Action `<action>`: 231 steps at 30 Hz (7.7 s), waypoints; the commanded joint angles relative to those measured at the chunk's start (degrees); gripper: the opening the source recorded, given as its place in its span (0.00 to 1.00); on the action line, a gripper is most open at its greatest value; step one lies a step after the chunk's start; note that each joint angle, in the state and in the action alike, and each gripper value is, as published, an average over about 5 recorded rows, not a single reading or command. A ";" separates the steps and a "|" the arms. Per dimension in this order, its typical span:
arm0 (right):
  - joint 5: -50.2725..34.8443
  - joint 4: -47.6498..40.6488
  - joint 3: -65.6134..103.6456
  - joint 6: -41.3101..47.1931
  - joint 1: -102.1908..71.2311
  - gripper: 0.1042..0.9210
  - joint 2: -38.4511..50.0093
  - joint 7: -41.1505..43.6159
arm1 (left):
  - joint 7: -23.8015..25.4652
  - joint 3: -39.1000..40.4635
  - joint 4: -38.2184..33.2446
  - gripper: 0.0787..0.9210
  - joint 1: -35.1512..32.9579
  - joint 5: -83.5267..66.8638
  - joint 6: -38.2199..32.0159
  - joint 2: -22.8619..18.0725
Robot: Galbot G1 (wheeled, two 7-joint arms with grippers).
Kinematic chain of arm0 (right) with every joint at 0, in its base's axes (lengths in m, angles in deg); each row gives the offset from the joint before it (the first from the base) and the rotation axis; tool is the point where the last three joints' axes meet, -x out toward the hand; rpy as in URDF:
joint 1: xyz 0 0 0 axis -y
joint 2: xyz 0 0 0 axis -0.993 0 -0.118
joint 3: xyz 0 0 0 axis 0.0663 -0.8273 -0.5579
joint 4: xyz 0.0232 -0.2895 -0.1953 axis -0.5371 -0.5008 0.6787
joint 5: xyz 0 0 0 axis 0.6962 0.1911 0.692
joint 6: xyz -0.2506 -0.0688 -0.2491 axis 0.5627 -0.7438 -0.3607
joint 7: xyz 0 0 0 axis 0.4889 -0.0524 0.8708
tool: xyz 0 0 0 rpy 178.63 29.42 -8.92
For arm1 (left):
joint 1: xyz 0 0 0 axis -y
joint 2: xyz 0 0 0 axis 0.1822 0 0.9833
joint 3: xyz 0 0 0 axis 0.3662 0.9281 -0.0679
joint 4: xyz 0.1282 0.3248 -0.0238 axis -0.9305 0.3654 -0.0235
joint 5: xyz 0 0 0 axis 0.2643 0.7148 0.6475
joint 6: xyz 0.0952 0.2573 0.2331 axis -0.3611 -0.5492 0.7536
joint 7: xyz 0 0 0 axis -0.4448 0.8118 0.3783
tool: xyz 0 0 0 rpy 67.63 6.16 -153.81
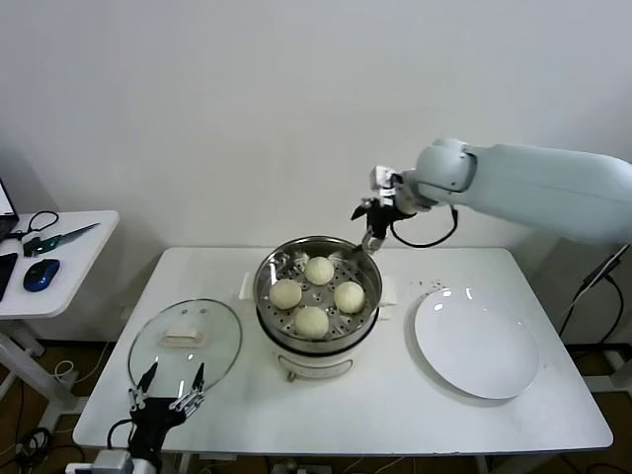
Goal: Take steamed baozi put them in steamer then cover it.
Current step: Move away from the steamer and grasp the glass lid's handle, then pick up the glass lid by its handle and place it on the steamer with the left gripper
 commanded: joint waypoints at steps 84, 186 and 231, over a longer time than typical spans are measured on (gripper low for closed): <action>29.10 17.50 123.74 -47.34 -141.05 0.88 -27.69 -20.57 | -27.26 6.81 48.93 0.78 31.44 88.14 -7.57 10.80; 28.16 17.29 123.43 -50.12 -140.80 0.88 -26.30 -24.12 | 8.48 46.93 22.43 0.06 44.48 99.44 32.42 -5.15; 30.03 20.54 122.62 -42.25 -139.82 0.88 -26.81 -29.76 | 12.79 47.47 5.76 0.70 41.28 83.31 33.45 8.30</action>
